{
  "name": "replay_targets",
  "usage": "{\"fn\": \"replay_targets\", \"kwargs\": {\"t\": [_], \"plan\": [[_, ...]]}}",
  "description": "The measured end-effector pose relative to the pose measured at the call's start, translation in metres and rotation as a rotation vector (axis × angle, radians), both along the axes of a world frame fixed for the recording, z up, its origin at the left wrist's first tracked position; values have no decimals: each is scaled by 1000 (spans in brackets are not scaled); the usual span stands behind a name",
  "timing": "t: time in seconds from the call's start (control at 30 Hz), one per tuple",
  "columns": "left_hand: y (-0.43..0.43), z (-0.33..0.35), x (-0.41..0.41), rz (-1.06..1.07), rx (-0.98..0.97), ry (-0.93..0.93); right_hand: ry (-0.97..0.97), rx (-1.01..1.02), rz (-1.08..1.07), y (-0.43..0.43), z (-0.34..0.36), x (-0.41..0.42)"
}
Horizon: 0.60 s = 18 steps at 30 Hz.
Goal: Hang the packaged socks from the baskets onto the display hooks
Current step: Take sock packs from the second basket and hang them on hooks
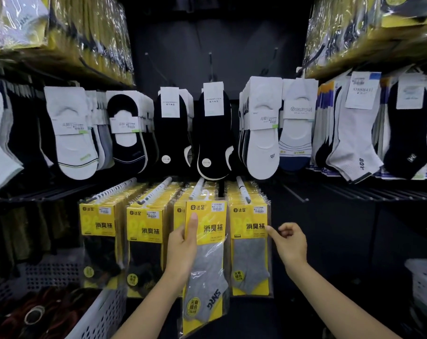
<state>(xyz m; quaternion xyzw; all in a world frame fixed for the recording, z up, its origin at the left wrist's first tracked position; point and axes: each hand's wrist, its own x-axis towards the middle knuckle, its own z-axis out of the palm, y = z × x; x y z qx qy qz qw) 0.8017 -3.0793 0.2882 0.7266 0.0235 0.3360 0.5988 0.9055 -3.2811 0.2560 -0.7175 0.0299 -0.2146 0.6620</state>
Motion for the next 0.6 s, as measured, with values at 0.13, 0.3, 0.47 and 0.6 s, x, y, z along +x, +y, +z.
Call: {"fn": "replay_targets", "kwargs": {"t": [0.13, 0.3, 0.47, 0.6], "plan": [[-19, -12, 9, -100, -8, -3, -48, 112, 272, -1, 12, -29], [-59, -22, 19, -351, -53, 60, -73, 238, 529, 8, 22, -58], [-78, -19, 27, -359, -90, 41, -95, 284, 351, -5, 25, -46], [-77, -19, 32, -313, -105, 70, -135, 143, 341, 0, 34, -27]]}}
